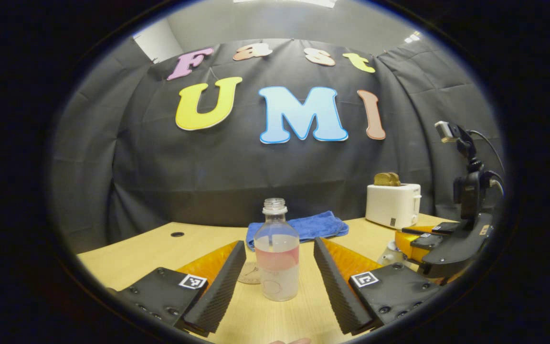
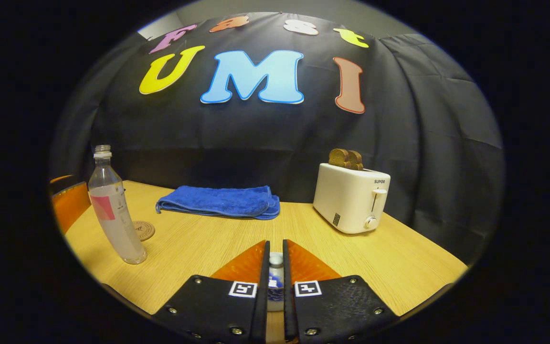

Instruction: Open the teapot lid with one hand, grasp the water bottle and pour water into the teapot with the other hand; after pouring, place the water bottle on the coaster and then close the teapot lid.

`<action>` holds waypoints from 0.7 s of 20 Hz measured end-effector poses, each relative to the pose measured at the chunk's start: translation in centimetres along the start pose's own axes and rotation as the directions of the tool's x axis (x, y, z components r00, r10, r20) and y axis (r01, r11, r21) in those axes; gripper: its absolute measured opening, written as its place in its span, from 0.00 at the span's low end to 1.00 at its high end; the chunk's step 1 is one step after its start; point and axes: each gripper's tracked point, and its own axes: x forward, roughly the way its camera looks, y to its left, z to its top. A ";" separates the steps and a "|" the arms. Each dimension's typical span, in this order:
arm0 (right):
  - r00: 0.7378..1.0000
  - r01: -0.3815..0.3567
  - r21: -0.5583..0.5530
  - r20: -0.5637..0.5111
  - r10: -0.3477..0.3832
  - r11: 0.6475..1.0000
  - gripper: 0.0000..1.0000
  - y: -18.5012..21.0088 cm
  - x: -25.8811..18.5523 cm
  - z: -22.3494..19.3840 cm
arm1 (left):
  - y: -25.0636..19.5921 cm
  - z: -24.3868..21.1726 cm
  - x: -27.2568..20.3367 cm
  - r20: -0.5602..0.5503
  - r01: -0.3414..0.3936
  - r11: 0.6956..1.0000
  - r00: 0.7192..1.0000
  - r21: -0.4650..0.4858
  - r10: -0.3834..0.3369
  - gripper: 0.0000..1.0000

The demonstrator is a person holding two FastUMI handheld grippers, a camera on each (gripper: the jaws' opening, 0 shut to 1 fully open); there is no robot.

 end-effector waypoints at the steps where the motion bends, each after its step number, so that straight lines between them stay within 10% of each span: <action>1: 1.000 0.000 -0.011 -0.010 0.000 1.000 0.17 0.2 -0.1 -0.3 | 0.0 0.1 0.0 0.005 0.001 1.000 1.000 0.003 -0.001 0.99; 14: 1.000 -0.012 -0.029 0.026 0.013 1.000 0.08 0.0 -0.4 0.7 | -0.7 -0.2 0.5 0.000 0.012 1.000 1.000 0.005 -0.012 1.00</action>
